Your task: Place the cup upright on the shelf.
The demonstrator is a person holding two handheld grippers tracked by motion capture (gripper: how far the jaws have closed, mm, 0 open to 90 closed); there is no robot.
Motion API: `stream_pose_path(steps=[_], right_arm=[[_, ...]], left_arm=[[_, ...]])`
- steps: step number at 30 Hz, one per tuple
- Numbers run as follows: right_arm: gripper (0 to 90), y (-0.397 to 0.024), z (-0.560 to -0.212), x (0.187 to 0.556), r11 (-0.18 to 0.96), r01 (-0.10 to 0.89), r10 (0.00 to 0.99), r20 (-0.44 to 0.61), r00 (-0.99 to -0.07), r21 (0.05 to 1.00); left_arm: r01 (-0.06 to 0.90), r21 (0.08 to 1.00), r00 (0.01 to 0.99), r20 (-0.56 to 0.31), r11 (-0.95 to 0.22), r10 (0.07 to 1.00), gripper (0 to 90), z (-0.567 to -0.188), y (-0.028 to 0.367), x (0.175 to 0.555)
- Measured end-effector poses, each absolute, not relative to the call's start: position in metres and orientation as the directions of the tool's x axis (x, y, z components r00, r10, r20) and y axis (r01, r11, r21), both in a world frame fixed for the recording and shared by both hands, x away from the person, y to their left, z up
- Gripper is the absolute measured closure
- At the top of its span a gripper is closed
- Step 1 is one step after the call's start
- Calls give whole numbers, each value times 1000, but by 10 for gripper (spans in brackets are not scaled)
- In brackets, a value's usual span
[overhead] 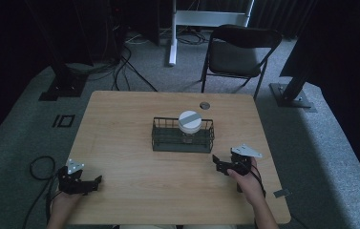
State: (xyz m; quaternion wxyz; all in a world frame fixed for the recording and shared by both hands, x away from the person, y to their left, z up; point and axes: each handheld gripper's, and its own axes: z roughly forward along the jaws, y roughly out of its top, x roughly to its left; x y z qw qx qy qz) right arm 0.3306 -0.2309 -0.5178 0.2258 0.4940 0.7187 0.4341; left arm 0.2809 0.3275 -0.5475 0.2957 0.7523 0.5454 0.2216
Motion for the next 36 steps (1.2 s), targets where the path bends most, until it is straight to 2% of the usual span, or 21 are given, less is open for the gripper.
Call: stream_pose_path(steps=[13,36], right_arm=[[127,-249,-541,322,155,567,919,93,-384,809],[130,-268,-550,321,167,648,951,54,-306,743]], left_arm=[[690,685,308,12,-232,951,6,-547,328,281],[690,685,308,12,-232,951,6,-547,328,281]])
